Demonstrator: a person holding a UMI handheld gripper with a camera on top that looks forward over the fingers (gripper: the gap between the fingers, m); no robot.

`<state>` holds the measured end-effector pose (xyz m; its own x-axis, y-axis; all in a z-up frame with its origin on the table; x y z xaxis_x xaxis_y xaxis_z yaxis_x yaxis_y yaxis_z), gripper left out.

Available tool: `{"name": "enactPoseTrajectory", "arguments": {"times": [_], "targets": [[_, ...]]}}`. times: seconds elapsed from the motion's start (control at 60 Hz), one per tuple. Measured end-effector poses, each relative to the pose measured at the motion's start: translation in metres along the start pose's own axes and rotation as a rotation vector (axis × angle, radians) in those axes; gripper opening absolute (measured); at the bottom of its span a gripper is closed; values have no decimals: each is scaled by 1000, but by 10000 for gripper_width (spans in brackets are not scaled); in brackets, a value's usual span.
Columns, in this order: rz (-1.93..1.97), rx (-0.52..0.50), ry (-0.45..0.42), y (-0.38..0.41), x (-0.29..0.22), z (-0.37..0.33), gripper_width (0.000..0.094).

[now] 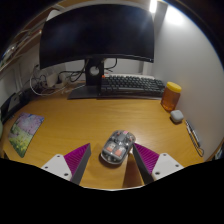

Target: Arrange mouse

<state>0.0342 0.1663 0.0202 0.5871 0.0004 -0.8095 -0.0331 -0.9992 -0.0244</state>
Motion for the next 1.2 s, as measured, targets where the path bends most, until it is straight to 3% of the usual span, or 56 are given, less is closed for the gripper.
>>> {"name": "enactPoseTrajectory", "arguments": {"times": [0.25, 0.333, 0.4, 0.467, 0.667, 0.933, 1.067, 1.2], "targets": [[4, -13, 9, 3, -21, 30, 869], [7, -10, 12, 4, -27, 37, 827], [2, 1, 17, 1, -29, 42, 751], [-5, 17, 18, -2, -30, 46, 477], [-57, 40, 36, 2, -33, 44, 365], [39, 26, -9, 50, -103, -12, 346], [43, -25, -37, 122, -148, -43, 345], [40, -104, -31, 221, -160, -53, 344]]}}
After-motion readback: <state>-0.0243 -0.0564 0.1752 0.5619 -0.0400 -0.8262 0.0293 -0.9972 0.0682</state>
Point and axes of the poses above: the point between the fingertips, and its own axes, seen from behind it with the camera up: y to the left, x down, z forward, the way the camera looks, the point moved 5 cm from there along -z, backward, against the way the camera looks, and after that the axes turned 3 degrees about -y, right-handed, at the moved point
